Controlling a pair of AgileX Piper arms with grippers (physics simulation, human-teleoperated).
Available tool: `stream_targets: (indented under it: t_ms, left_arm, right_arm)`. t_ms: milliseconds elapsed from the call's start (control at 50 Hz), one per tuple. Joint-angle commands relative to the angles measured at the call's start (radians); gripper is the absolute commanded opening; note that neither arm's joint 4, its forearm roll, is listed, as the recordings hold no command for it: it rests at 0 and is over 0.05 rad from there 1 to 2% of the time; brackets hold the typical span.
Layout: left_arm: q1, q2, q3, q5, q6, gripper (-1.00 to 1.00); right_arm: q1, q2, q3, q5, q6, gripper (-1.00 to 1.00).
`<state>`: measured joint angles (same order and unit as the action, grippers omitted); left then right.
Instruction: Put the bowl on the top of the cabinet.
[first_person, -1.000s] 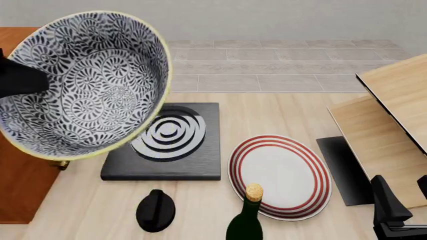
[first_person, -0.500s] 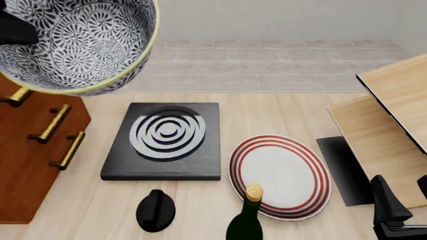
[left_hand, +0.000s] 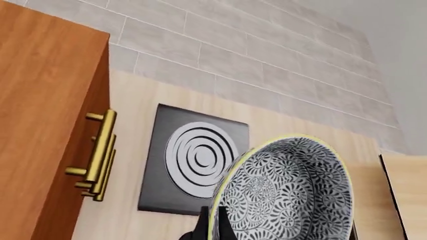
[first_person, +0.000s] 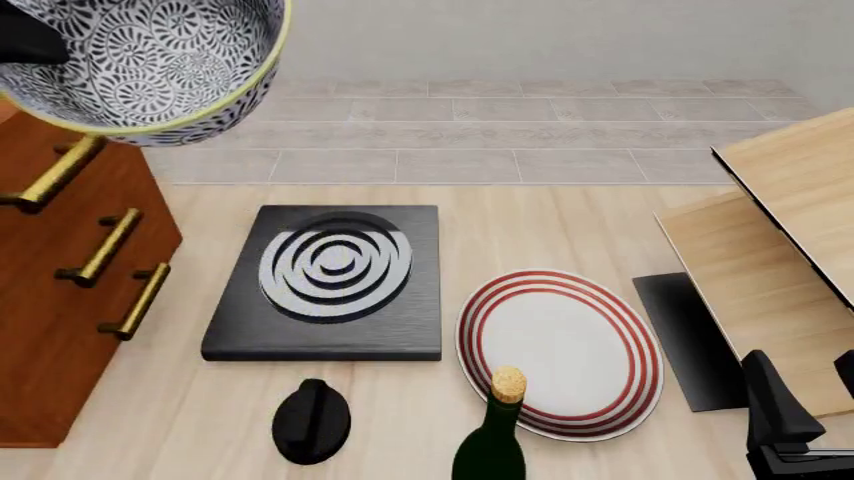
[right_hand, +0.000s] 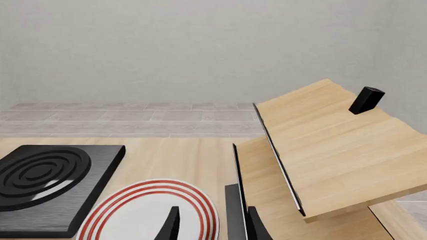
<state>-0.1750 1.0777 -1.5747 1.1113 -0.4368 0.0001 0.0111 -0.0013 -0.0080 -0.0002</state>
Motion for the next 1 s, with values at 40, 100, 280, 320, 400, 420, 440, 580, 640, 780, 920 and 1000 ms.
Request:
stream_targets:
  t_ms: [40, 100, 280, 320, 400, 420, 440, 580, 640, 780, 920, 1000]
  left_arm:
    - [0.078, 0.033, 0.000, -0.044, -0.032, -1.00]
    - [0.097, 0.042, 0.010, -0.058, -0.036, -1.00]
    - [0.170, 0.076, 0.038, -0.110, -0.058, -1.00]
    - [0.185, 0.083, 0.049, -0.125, -0.059, -1.00]
    - [0.201, 0.084, 0.067, -0.139, -0.069, -1.00]
    - [0.201, 0.084, 0.067, -0.139, -0.069, -1.00]
    - [0.208, 0.088, 0.068, -0.142, -0.069, -1.00]
    - [0.265, 0.111, 0.071, -0.169, -0.091, -1.00]
    - [0.278, 0.115, 0.072, -0.175, -0.100, -1.00]
    - [0.312, 0.125, 0.079, -0.186, -0.123, -1.00]
    - [0.344, 0.135, 0.076, -0.199, -0.148, -1.00]
    - [0.367, 0.159, 0.020, -0.172, -0.150, -1.00]
  right_arm:
    - [0.000, -0.003, -0.001, 0.004, 0.000, 1.00]
    - [0.000, -0.003, -0.001, 0.004, 0.000, 1.00]
    - [0.000, -0.003, -0.001, 0.004, 0.000, 1.00]
    - [0.000, -0.003, -0.001, 0.004, 0.000, 1.00]
    - [0.000, -0.003, -0.001, 0.004, 0.000, 1.00]
    - [0.000, -0.003, -0.001, 0.004, 0.000, 1.00]
    - [0.000, -0.003, -0.001, 0.004, 0.000, 1.00]
    - [0.000, -0.003, -0.001, 0.004, 0.000, 1.00]
    - [0.000, -0.003, -0.001, 0.004, 0.000, 1.00]
    - [0.000, -0.003, -0.001, 0.004, 0.000, 1.00]
    - [0.000, -0.003, -0.001, 0.004, 0.000, 1.00]
    - [0.000, -0.003, -0.001, 0.004, 0.000, 1.00]
